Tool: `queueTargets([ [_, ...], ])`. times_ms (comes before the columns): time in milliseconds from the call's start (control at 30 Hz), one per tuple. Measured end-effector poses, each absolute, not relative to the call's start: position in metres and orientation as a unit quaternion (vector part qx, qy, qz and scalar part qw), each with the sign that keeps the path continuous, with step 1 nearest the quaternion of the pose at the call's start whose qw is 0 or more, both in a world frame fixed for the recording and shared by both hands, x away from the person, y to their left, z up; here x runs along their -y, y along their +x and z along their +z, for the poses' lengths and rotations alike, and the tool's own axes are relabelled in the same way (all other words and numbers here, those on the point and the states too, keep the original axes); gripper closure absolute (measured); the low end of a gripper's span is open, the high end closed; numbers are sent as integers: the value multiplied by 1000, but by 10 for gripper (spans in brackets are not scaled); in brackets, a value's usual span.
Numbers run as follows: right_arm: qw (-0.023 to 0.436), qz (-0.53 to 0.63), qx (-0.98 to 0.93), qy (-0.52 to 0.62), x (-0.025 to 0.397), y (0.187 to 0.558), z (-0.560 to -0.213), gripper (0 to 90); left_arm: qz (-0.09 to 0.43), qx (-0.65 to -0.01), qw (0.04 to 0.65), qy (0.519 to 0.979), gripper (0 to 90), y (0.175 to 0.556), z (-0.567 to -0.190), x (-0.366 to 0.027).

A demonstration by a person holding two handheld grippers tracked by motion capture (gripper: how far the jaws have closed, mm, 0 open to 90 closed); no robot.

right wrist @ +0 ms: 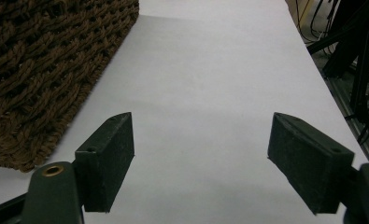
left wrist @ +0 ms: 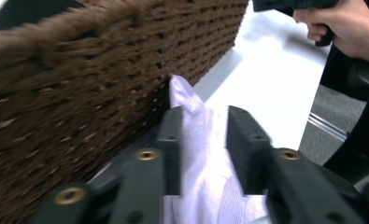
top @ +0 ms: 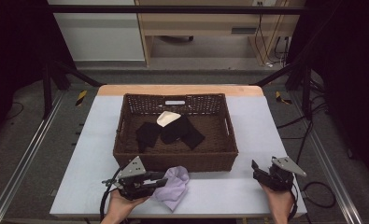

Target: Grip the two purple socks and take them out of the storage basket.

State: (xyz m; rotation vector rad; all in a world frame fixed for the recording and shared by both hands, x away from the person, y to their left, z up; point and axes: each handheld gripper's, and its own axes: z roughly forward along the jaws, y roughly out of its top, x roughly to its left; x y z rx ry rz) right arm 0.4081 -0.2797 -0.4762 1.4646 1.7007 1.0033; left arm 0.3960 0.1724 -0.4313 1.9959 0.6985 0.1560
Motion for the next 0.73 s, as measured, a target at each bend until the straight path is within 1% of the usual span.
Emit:
queueTargets([
  [100,336,385,-652,561,280,408,-476,228,75,-298,497,811,600,393,-427,-185],
  [300,335,384,-650,564,281,408,-476,222,96,-324,494,801,560,388,-428,-209],
  [367,336,384,-650,563,280,408,-476,218,109,-335,483,801,549,385,-433,-218],
  [400,336,384,-650,563,280,408,-476,218,109,-335,483,801,527,385,-433,-218],
  [500,337,383,-650,562,281,408,-477,210,123,-343,472,802,519,382,-438,-227],
  [633,334,384,-651,563,281,408,-477,203,137,-362,462,798,476,379,-445,-239],
  [733,332,384,-651,565,281,408,-478,200,151,-378,448,796,459,378,-452,-248],
])
